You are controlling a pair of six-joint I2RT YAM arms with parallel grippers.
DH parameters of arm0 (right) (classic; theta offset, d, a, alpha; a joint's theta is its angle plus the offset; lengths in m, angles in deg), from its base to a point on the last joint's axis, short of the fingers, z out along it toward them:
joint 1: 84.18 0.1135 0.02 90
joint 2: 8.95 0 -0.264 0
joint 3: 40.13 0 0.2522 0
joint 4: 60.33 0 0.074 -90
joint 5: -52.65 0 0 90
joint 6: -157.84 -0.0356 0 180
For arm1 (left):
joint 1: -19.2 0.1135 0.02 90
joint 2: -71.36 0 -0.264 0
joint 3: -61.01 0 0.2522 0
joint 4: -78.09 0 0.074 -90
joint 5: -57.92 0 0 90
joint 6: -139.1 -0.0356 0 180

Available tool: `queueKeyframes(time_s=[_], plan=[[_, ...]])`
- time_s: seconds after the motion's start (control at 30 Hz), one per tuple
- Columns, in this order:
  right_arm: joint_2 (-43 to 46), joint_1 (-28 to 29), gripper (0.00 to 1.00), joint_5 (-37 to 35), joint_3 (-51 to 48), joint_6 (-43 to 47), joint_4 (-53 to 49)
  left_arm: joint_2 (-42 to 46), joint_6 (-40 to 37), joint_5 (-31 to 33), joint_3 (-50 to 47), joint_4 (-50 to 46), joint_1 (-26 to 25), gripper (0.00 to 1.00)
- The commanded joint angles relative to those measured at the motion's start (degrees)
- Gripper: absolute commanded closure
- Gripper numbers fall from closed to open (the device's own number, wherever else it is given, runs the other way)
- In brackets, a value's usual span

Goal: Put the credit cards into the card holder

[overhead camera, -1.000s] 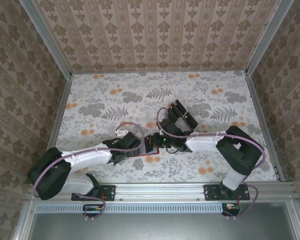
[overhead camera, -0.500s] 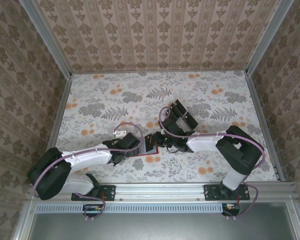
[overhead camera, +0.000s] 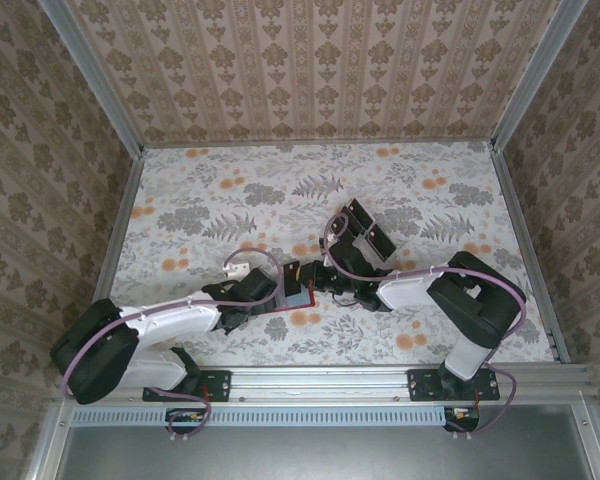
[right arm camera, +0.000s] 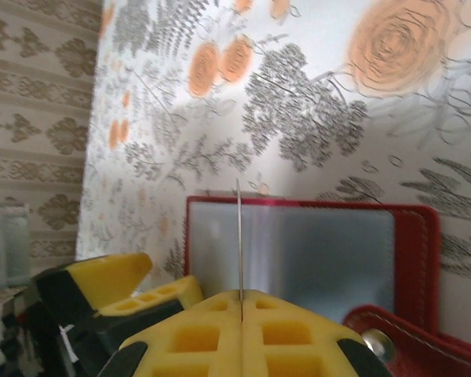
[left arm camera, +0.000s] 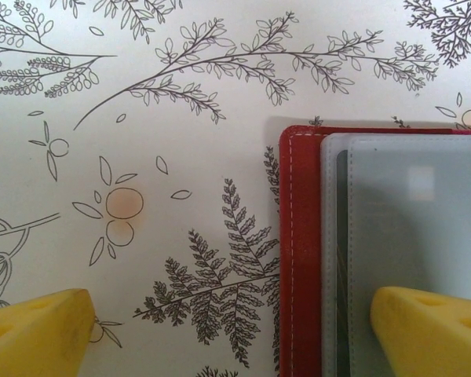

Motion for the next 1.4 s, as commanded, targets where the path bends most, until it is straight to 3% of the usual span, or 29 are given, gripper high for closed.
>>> queueKeyframes(time_s=[0.0,0.8,1.37], plan=[[-2.32,-0.25,1.0,1.28,-1.59,-2.33,8.29,-0.12,0.76,0.25,-2.13,-4.21,0.23,0.0],[-10.28,0.77,1.0,3.38,-3.3,-7.2,18.95,-0.13,0.94,0.16,-2.83,-3.41,0.25,0.0],[-11.23,1.14,1.0,4.7,-5.98,-7.86,20.41,-0.13,0.83,0.25,-2.72,-3.54,0.25,0.0]])
